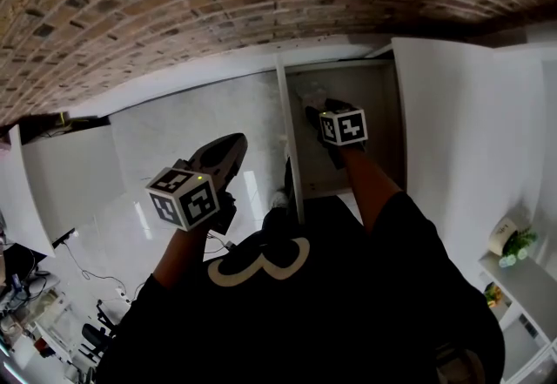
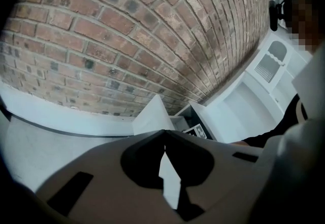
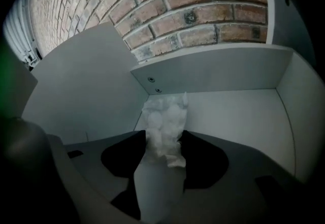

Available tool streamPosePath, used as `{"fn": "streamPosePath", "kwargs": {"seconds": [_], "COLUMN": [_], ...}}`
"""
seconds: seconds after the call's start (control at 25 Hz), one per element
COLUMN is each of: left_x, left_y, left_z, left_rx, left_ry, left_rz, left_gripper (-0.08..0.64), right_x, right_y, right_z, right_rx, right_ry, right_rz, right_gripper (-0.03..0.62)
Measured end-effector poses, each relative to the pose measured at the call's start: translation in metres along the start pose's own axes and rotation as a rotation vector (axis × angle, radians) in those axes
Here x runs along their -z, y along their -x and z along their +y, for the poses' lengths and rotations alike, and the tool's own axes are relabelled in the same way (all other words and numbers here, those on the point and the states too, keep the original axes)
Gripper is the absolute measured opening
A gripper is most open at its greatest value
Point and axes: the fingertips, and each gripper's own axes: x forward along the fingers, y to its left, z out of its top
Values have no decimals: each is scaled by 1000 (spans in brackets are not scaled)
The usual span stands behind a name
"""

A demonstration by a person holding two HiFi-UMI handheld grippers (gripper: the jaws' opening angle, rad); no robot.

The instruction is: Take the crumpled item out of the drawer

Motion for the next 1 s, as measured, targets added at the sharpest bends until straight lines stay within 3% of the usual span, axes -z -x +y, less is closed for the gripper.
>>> {"fn": "streamPosePath", "kwargs": {"seconds": [0.4, 1.0], "left_x": [4, 8], "left_y": [2, 23], "left_z": [2, -33], "left_rx": [-12, 39], "left_ry": [10, -34], "left_rz": [7, -28], "left_gripper": [3, 3], "right_x": [-4, -17], "right_y": [9, 83], "right_z": [2, 19], "right_rx": [4, -4], "right_ry": [-9, -64], "right_rz": [-27, -183], "right_gripper": [167, 161]}}
